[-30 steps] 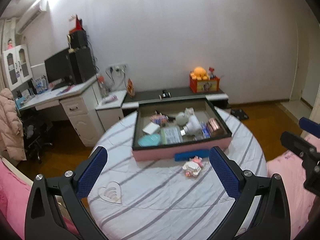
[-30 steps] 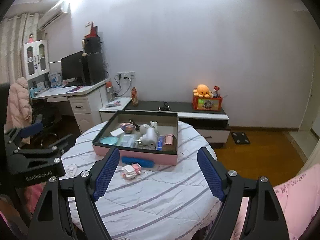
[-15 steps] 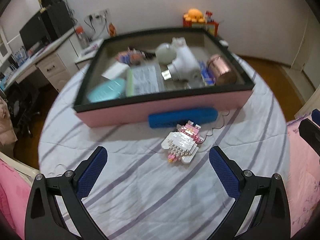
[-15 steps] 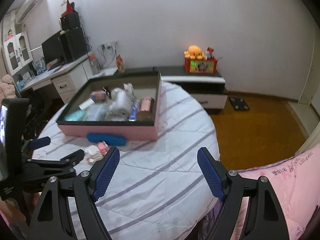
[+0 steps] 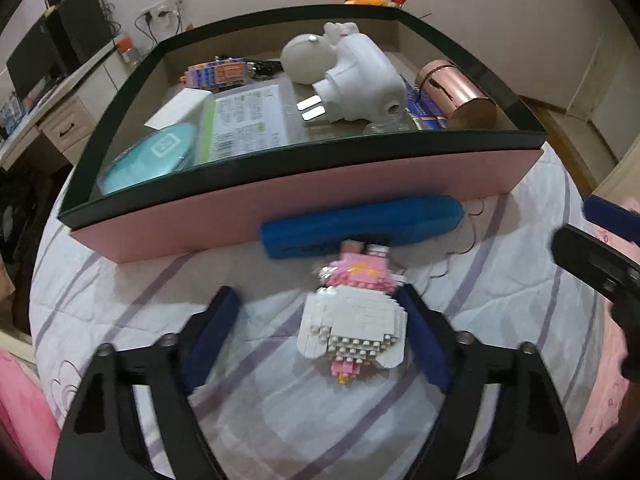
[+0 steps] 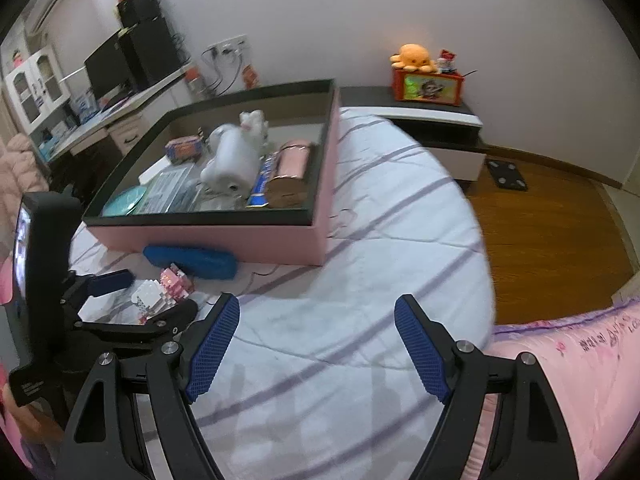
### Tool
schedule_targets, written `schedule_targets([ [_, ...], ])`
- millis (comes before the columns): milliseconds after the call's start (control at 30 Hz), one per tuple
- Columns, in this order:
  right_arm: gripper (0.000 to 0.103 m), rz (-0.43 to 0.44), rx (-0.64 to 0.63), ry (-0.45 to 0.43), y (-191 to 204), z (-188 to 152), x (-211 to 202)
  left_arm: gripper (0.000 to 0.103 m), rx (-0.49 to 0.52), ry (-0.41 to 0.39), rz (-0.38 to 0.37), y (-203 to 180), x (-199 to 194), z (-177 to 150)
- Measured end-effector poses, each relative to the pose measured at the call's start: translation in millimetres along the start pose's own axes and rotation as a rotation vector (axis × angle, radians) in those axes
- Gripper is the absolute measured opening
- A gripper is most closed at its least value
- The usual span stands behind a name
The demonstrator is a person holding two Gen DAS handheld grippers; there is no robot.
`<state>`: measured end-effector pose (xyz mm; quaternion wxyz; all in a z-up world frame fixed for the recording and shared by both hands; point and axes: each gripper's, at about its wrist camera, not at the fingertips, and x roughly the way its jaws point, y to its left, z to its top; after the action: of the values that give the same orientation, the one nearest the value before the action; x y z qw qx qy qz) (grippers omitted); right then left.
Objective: Organize rigid objects
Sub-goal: 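Grasp the white block figure with the left tool while the right tool grasps the blue comb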
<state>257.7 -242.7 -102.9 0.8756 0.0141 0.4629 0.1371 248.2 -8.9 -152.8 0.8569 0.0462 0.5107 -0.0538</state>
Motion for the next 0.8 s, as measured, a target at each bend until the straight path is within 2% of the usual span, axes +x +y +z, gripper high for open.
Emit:
schedule_targets([
  [67,0.081,0.007,-0.025,0.013,10.5,3.9,9.3,0.063,-0.003,0.003,-0.008,10.2,-3.8,-2.6],
  [200,0.081,0.053,-0.085,0.033,37.8,11.0,27.4,0.06,-0.017,0.009,0.019,33.4,-5.8,-5.8],
  [300,0.081,0.077,-0.15,0.043,60.5,16.0,42.4,0.066,-0.047,0.014,0.051,54.0,-5.0,-7.8],
  [333,0.081,0.083,-0.166,0.054,68.2,18.0,49.7,0.076,-0.063,0.017,0.065,60.8,-4.2,-8.3],
  [400,0.081,0.094,-0.176,0.084,75.9,20.3,60.1,0.082,-0.082,0.019,0.088,70.0,-2.1,-9.4],
  [467,0.081,0.133,-0.184,0.117,80.7,18.5,70.0,0.086,-0.104,0.019,0.051,79.1,-1.1,-10.7],
  [500,0.081,0.123,-0.201,0.121,83.8,15.8,72.5,0.087,-0.105,0.016,0.046,80.5,-0.6,-11.0],
  [533,0.075,0.085,-0.234,0.113,88.5,12.7,71.7,0.091,-0.101,0.015,0.052,80.1,-0.5,-11.3],
  [567,0.052,0.077,-0.242,0.109,89.8,11.3,70.8,0.095,-0.096,0.013,0.065,78.8,1.7,-12.7],
  [600,0.04,0.095,-0.227,0.119,87.9,10.8,69.1,0.097,-0.094,0.009,0.08,78.0,2.3,-13.5],
  [667,0.005,0.175,-0.168,0.164,79.8,8.2,64.2,0.102,-0.099,0.004,0.09,84.1,5.3,-11.0],
  [733,0.005,0.209,-0.155,0.182,77.9,0.7,58.5,0.103,-0.11,0.007,0.069,89.2,7.6,-10.3],
  [800,0.006,0.185,-0.168,0.188,80.9,-5.2,55.1,0.103,-0.118,0.012,0.056,93.5,9.0,-6.4],
])
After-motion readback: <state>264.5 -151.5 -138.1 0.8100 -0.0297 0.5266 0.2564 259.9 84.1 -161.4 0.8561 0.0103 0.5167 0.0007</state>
